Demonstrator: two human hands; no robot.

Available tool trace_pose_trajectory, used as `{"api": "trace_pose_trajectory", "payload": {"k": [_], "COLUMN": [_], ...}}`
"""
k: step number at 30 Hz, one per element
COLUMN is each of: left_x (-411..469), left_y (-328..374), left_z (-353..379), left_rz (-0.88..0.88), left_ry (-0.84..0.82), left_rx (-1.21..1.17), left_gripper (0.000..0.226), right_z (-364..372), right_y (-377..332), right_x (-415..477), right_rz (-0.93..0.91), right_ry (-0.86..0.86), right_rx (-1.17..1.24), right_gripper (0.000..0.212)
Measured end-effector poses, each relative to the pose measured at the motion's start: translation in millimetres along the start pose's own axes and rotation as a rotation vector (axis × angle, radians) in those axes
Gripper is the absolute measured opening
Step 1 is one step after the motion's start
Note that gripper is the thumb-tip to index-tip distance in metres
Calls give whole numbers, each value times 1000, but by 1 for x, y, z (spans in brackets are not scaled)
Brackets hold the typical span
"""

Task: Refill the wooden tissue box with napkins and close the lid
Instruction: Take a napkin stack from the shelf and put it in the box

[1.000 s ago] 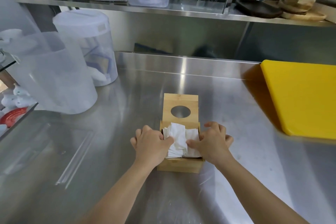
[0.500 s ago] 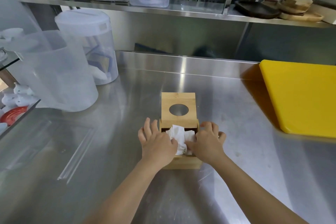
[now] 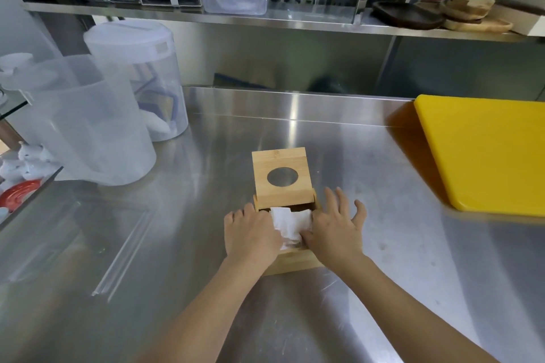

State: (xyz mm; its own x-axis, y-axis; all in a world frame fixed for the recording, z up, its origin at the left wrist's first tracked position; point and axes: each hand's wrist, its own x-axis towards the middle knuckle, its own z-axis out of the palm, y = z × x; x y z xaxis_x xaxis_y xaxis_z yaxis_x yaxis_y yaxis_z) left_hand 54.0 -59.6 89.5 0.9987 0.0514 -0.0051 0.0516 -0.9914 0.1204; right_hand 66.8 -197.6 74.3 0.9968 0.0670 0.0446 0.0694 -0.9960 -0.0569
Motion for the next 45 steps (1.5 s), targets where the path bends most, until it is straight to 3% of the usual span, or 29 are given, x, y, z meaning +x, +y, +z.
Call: {"api": "trace_pose_trajectory", "payload": {"k": [3,5,8,10,13,16,20,24,27,30,32,35,37,42,45], "left_x": [-4,-1,6,9,7,9,19,25,32,38,39,41,44,46,47], "left_y": [-2,-1,-1,-4,-6,-9,-8,-22,-37,-45,-46,-46,-45,-37,-30], "left_z": [-10,-14,-12,-8,-2,-6,-13,-6,1,-1,-6,-9,-7,1,4], "left_rz": [54,202,445,505,518,467,500,576,607,526,442,337,224,-15,-107], "left_ry": [234,278,164,72,-42,-225,-422,-405,-343,-267,-123,110,164,-56,-131], "left_rx": [-111,-229,-172,-62,49,-13,5,-62,-121,-365,-607,-800,-862,-1108,-1177], "left_gripper": [22,20,22,24,27,30,24,17,12,17,16,15,18,36,32], "right_z": [-12,-15,-22,-21,-19,-24,-25,-26,-32,-40,-46,-50,-43,-22,-19], "right_y": [4,9,16,19,19,15,10,12,15,15,18,29,37,45,45], "right_x": [-2,2,6,8,15,22,28,33,34,36,42,53,57,54,53], "right_rz": [-107,-296,-481,-542,-561,-561,-586,-560,-502,-488,-427,-148,58,253,241], "right_ry": [238,357,180,51,-57,-135,-203,-302,-487,-526,-344,-53,-6,-187,-239], "right_rx": [41,131,213,149,-43,-123,-206,-122,84,222,333,616,802,1067,1199], "right_gripper": [31,26,14,19,20,10,16,10,8,12,10,10,15,37,25]}}
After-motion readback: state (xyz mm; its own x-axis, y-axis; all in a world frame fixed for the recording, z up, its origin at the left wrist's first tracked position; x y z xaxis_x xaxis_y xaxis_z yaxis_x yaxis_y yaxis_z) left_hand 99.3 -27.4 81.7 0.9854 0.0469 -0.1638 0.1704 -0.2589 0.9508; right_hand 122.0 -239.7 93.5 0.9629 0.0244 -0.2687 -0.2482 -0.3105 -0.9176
